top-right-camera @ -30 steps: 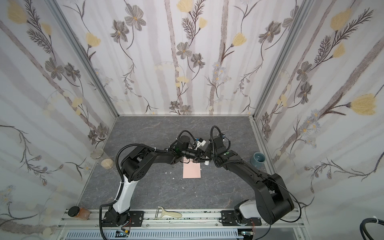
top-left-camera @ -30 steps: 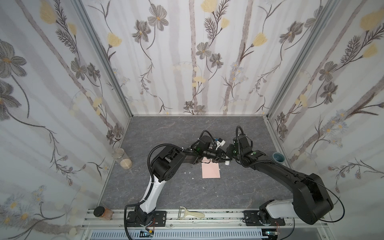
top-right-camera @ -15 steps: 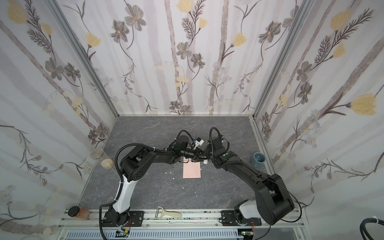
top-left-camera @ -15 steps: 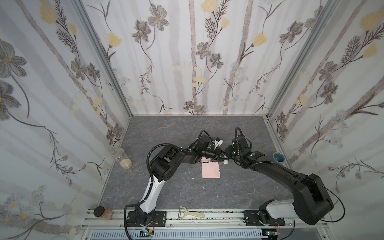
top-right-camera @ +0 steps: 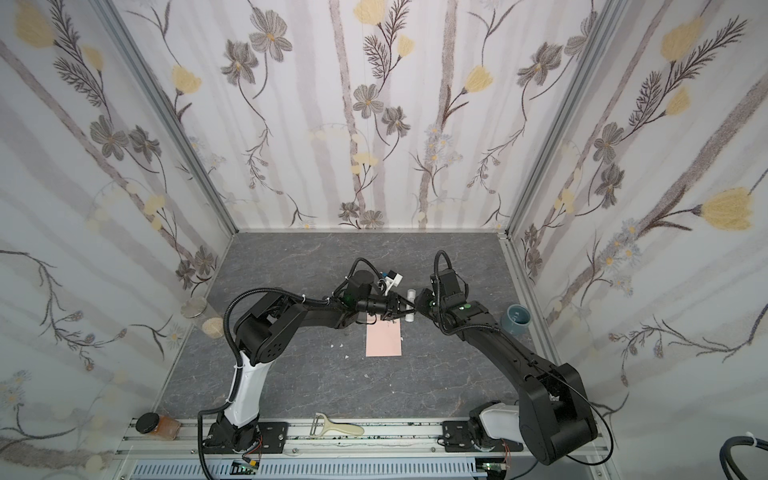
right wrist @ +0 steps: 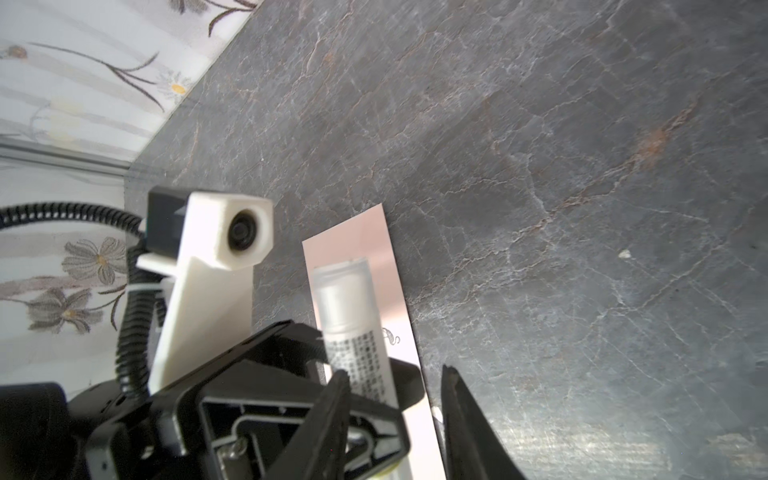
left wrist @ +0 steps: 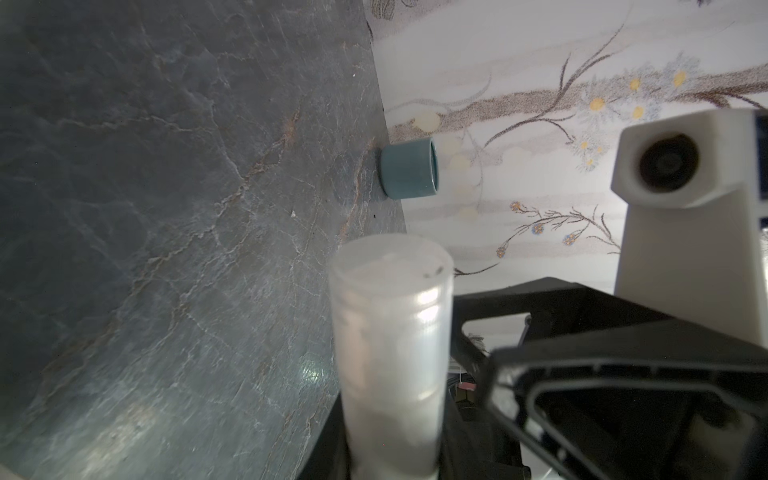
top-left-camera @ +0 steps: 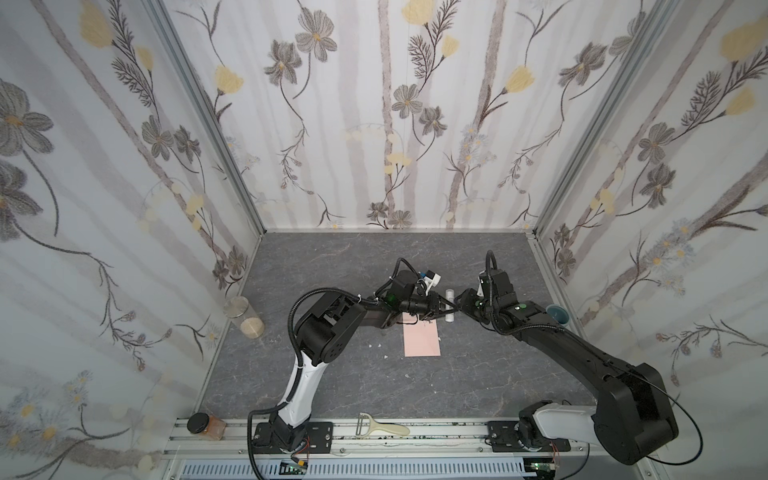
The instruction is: Place the letter into the envelope and seal it
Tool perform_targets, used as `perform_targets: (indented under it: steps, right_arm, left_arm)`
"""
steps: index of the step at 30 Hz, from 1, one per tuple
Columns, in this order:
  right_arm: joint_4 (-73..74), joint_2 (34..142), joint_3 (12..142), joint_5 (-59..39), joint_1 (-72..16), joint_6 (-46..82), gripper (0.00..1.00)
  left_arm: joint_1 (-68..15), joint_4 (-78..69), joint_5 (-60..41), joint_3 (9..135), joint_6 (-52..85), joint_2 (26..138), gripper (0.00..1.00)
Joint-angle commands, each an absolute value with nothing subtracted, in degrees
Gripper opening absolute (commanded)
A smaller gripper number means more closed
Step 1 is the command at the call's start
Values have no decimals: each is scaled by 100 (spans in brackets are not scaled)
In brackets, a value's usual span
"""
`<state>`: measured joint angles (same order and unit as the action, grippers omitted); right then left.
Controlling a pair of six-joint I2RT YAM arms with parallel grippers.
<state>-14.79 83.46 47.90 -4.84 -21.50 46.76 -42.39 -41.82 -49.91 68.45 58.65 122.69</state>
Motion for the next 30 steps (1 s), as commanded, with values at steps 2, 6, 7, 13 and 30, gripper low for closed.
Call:
perform_targets:
  steps: [2, 6, 7, 13, 30]
  right_arm:
    - [-1391, 8449, 5057, -811, -1918, 4289, 30]
    - [-1253, 8622, 5241, -756, -1873, 4137, 28]
    - [-1202, 8680, 5290, -777, -1868, 4107, 28]
    - [-1062, 9041, 5493, -911, -1872, 4017, 22]
    - [-906, 8871, 5130, -1085, -2002, 4039, 10]
  left_arm:
    - [-4296, -4500, -4958, 6627, 5799, 12012, 0]
    - [-4383, -4491, -4899, 6499, 5792, 11877, 0]
    - [-4411, -4491, -4887, 6482, 5801, 11867, 0]
    - [-4522, -4491, -4826, 6478, 5818, 11833, 0]
    - [-4518, -4482, -4803, 6593, 5836, 11940, 0]
